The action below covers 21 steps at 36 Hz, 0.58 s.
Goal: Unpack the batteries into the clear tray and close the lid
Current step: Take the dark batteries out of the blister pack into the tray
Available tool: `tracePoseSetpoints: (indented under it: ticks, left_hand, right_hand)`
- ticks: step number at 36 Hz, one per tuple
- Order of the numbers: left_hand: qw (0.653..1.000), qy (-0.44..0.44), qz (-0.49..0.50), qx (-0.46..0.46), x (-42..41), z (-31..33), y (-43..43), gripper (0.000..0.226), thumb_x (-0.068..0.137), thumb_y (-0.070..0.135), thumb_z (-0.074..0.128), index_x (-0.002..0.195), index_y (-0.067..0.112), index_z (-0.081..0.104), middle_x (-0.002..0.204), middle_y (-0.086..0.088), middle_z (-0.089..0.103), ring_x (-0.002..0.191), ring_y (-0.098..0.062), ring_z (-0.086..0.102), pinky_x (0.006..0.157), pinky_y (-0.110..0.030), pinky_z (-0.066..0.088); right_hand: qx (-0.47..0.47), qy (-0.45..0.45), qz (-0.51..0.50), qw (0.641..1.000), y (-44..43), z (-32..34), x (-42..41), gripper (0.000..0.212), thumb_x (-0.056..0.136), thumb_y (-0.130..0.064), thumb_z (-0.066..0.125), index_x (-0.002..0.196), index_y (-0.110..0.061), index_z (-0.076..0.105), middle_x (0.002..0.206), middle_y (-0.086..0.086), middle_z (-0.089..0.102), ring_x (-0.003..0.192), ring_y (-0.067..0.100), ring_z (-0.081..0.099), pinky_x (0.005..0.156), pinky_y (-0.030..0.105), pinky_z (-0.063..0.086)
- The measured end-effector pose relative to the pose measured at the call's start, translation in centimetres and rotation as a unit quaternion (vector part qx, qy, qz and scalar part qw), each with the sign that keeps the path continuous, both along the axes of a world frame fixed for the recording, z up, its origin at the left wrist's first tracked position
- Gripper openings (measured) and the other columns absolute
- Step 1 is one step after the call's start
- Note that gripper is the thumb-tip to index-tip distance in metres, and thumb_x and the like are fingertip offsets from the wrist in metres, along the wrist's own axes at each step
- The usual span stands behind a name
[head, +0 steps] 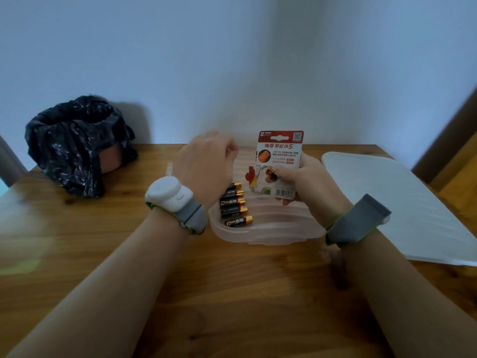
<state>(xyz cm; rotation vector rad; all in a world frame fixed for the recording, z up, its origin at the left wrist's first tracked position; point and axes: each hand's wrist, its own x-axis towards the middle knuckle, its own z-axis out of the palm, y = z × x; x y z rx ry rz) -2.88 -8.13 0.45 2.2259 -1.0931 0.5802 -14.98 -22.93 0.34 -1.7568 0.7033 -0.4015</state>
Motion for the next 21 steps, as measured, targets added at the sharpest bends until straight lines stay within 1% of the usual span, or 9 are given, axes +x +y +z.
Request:
tracePoseSetpoints:
  ticks: [1, 3, 6, 8, 10, 13, 15, 17, 21]
  left_hand:
    - [0.999, -0.002, -0.029, -0.037, -0.6, 0.5, 0.0, 0.010, 0.095, 0.024, 0.058, 0.095, 0.022, 0.068, 0.092, 0.007, 0.061, 0.082, -0.013, 0.057, 0.070, -0.023, 0.044]
    - [0.995, -0.003, -0.081, -0.058, -1.9, 1.0, -0.1, 0.007, 0.094, 0.023, 0.062, 0.095, 0.021, 0.069, 0.091, 0.007, 0.053, 0.078, -0.010, 0.053, 0.069, -0.018, 0.040]
    - [0.993, -0.018, -0.106, -0.044, -3.2, 0.7, -0.7, 0.012, 0.092, 0.028, 0.066, 0.099, 0.022, 0.074, 0.090, 0.007, 0.046, 0.078, -0.013, 0.052, 0.071, -0.028, 0.048]
    - [0.994, -0.025, -0.098, -0.030, -3.6, 0.3, -1.1, 0.016, 0.092, 0.029, 0.065, 0.103, 0.024, 0.076, 0.089, 0.007, 0.044, 0.079, -0.014, 0.050, 0.074, -0.032, 0.050]
    - [0.996, -0.020, -0.085, -0.009, -3.8, -0.2, -1.3, 0.021, 0.093, 0.030, 0.062, 0.109, 0.029, 0.074, 0.089, 0.006, 0.043, 0.083, -0.012, 0.045, 0.077, -0.031, 0.044]
    - [0.998, -0.014, -0.061, 0.026, -3.8, -0.7, -1.5, 0.027, 0.096, 0.030, 0.055, 0.119, 0.030, 0.070, 0.093, 0.005, 0.042, 0.089, -0.011, 0.037, 0.079, -0.027, 0.031]
    - [0.997, -0.017, -0.051, 0.046, -3.8, -0.9, -1.6, 0.029, 0.097, 0.027, 0.052, 0.121, 0.026, 0.068, 0.095, 0.005, 0.039, 0.090, -0.013, 0.033, 0.078, -0.027, 0.029]
    - [0.997, -0.024, -0.030, 0.073, -3.9, -1.0, -1.7, 0.030, 0.097, 0.026, 0.050, 0.123, 0.024, 0.064, 0.097, 0.004, 0.035, 0.092, -0.015, 0.033, 0.078, -0.029, 0.028]
    - [0.995, -0.010, -0.014, 0.094, -4.1, -1.1, -1.8, 0.037, 0.095, 0.024, 0.050, 0.132, 0.028, 0.051, 0.099, 0.002, 0.030, 0.095, -0.016, 0.029, 0.079, -0.030, 0.024]
  right_hand:
    - [0.010, -0.009, 0.003, 1.000, 0.1, 0.0, 0.0, 0.022, 0.103, -0.013, 0.061, 0.124, -0.010, 0.059, 0.112, 0.013, 0.073, 0.095, 0.033, 0.075, 0.065, 0.039, 0.060]
    - [0.028, -0.025, 0.005, 0.999, 0.2, -0.1, -0.2, 0.026, 0.102, -0.012, 0.062, 0.127, -0.008, 0.059, 0.119, 0.016, 0.072, 0.101, 0.036, 0.074, 0.065, 0.040, 0.061]
    - [0.068, -0.070, 0.017, 0.995, 0.3, -0.2, -0.4, 0.031, 0.101, -0.009, 0.062, 0.132, -0.007, 0.058, 0.125, 0.018, 0.069, 0.108, 0.035, 0.072, 0.065, 0.038, 0.059]
    - [0.074, -0.097, 0.027, 0.992, 0.5, -0.3, -0.5, 0.034, 0.101, -0.009, 0.063, 0.134, -0.009, 0.057, 0.126, 0.016, 0.069, 0.110, 0.034, 0.071, 0.067, 0.037, 0.060]
    - [0.070, -0.119, 0.031, 0.990, 0.6, -0.4, -0.5, 0.034, 0.100, -0.010, 0.064, 0.132, -0.011, 0.057, 0.125, 0.013, 0.069, 0.109, 0.033, 0.072, 0.070, 0.039, 0.062]
    - [0.057, -0.127, 0.032, 0.990, 0.8, -0.6, -0.4, 0.022, 0.100, -0.012, 0.065, 0.117, -0.024, 0.060, 0.124, 0.008, 0.069, 0.110, 0.030, 0.072, 0.079, 0.044, 0.064]
    - [0.046, -0.131, 0.034, 0.990, 0.9, -0.8, -0.4, 0.020, 0.100, -0.013, 0.065, 0.112, -0.029, 0.059, 0.123, 0.006, 0.070, 0.109, 0.027, 0.073, 0.081, 0.045, 0.065]
    - [0.040, -0.139, 0.036, 0.989, 1.0, -0.9, -0.5, 0.019, 0.101, -0.013, 0.064, 0.111, -0.029, 0.060, 0.123, 0.005, 0.070, 0.108, 0.027, 0.073, 0.083, 0.047, 0.065]
    - [0.044, -0.154, 0.036, 0.986, 1.2, -0.8, -0.4, 0.018, 0.103, -0.012, 0.061, 0.111, -0.028, 0.061, 0.121, 0.006, 0.072, 0.107, 0.026, 0.074, 0.084, 0.046, 0.065]
